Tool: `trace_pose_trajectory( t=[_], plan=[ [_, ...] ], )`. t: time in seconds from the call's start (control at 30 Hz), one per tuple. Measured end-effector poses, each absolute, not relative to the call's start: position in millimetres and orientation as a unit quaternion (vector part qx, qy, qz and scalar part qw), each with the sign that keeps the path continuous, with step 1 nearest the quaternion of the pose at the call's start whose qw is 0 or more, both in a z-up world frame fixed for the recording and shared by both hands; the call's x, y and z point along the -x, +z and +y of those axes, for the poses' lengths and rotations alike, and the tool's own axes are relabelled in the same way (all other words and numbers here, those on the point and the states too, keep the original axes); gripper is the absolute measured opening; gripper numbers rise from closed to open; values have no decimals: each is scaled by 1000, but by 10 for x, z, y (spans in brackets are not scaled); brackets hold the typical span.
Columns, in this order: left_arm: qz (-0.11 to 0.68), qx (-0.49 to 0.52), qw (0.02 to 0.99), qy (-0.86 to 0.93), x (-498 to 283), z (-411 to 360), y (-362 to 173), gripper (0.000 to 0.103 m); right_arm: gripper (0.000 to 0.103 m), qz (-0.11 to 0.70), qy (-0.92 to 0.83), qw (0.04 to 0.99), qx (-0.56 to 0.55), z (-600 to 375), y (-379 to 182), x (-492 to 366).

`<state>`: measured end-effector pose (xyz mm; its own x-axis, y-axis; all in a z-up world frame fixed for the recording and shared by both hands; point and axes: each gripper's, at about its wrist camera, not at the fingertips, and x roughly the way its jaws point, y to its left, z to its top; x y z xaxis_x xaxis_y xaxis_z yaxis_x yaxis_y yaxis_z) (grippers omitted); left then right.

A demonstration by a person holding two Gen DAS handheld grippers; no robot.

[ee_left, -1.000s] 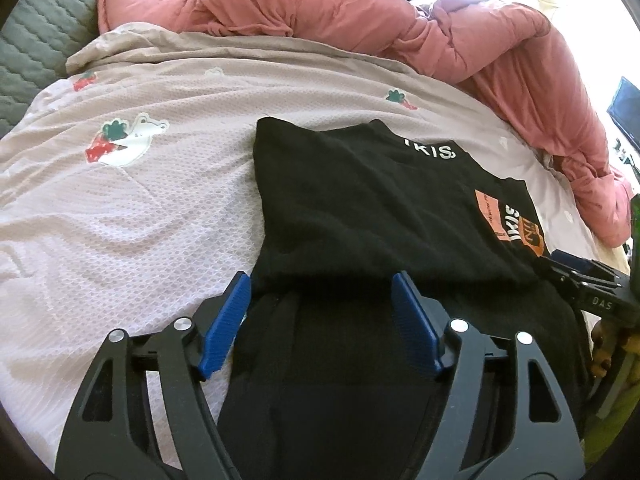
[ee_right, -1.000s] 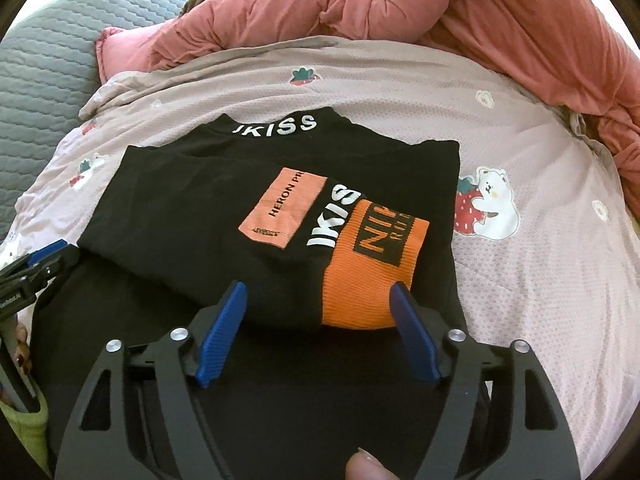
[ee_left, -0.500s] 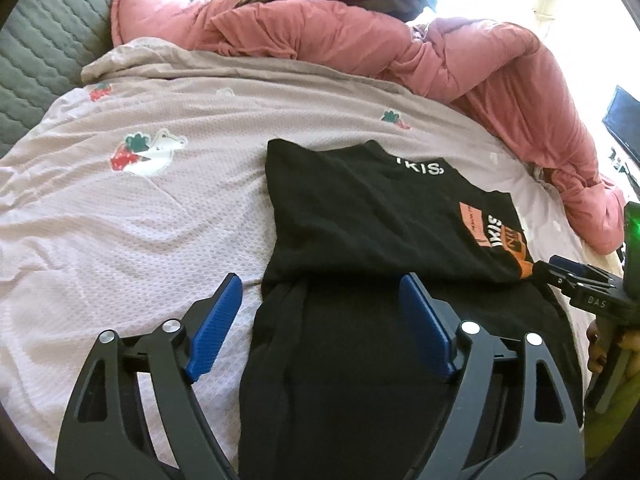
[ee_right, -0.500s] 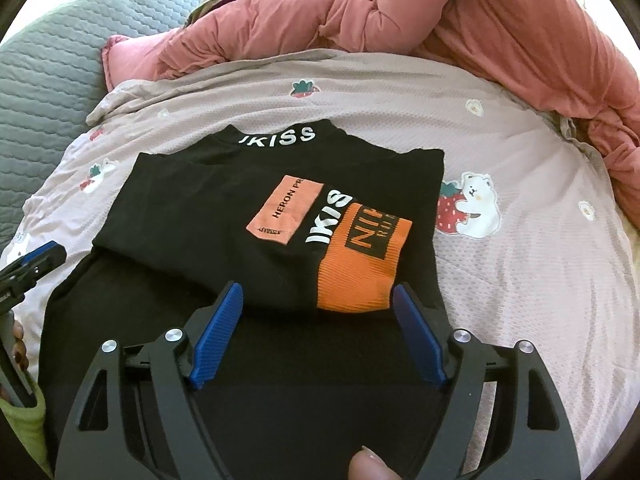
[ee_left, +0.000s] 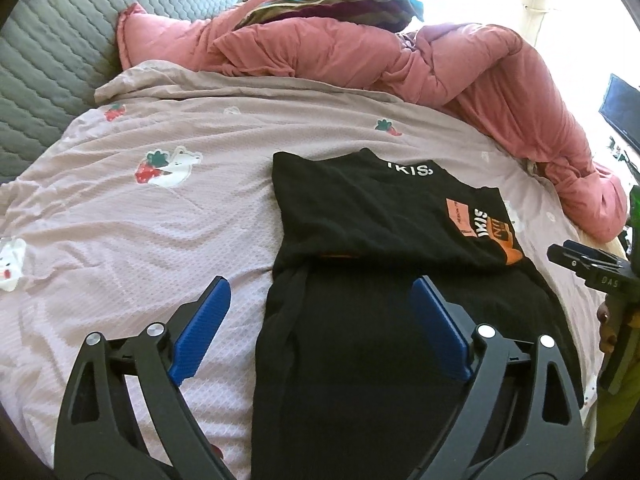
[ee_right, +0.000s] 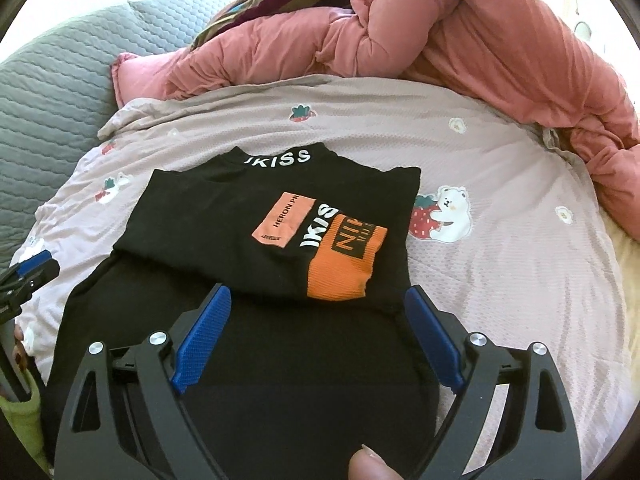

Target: Fold small clothes

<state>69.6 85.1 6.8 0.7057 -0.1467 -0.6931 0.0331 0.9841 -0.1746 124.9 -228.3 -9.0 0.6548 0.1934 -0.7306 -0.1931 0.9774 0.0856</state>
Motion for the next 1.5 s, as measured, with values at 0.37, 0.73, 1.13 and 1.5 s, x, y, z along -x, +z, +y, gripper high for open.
trace_pose_trajectory(
  t=[0.37,0.73,1.13,1.5],
  plan=[
    [381,58,922,-42,-504,795,115,85,88,400,107,910,-4,-2423,-56,-1020],
    [396,59,916,-40,-317,851,31,91,88,412,103,905,-7,-2564,-102,-817],
    [451,76,889,-27,-42,1095,-342,91,88,452,122,883,21,-2472,-383,-490],
    [480,53,875,-29,61,1029,-517,86,88,494,120,861,30,-2570,-673,-184]
  ],
)
